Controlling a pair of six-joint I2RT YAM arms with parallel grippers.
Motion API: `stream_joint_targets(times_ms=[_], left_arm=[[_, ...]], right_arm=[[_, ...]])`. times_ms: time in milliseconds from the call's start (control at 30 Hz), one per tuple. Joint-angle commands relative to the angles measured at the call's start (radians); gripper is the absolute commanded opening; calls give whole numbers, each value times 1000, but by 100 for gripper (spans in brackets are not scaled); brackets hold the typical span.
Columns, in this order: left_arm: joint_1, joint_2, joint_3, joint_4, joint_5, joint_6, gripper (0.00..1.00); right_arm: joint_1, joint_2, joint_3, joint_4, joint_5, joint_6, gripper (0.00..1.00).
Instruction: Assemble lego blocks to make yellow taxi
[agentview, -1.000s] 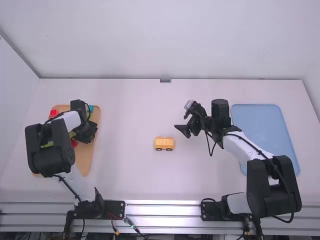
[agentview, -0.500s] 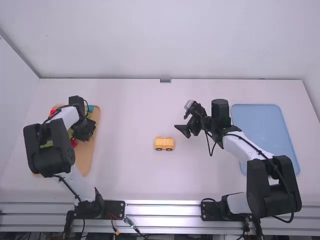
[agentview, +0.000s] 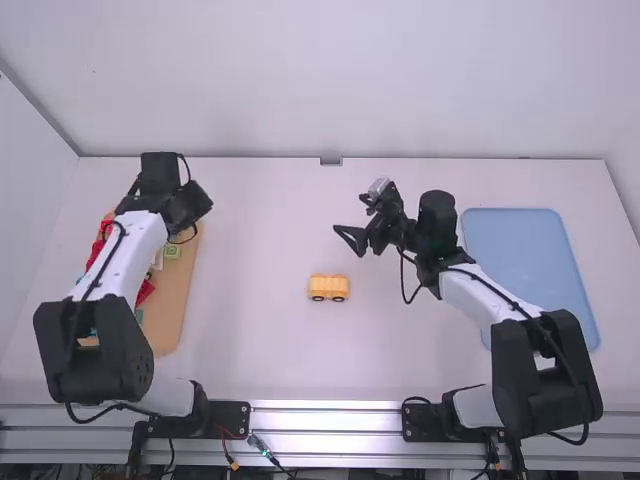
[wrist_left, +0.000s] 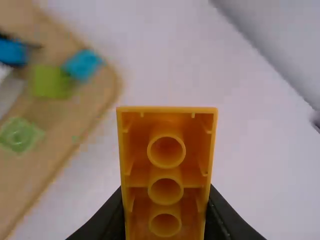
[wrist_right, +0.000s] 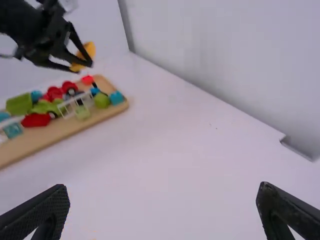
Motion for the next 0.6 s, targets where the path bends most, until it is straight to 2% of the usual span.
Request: stream_joint_targets(times_ms=[0, 133, 200, 267, 333, 467, 500, 567], left_arm=[[-86, -62, -61, 61, 204, 287, 10], [-173, -95, -138, 207, 489, 487, 13], [-202, -98, -184, 290, 679, 582, 11], [-209, -97, -212, 345, 775, 602, 9], [-214, -92, -269, 474, 936, 602, 10], [-210, -81, -368, 711, 1135, 599, 11], [-209, -81, -372, 721, 1143, 599, 12], [-209, -81, -414, 841, 1218, 565, 11]], right_arm=[[8, -20, 0, 41, -18, 134, 99], [6, -7, 33, 45, -126, 172, 99], [-8, 37, 74, 68, -269, 172, 99], [-15, 71, 100, 85, -332, 186, 99], [-31, 124, 141, 129, -421, 249, 100], [-50, 227, 227, 248, -605, 401, 98], [-50, 231, 230, 252, -610, 406, 98], [-40, 284, 278, 286, -669, 448, 92]])
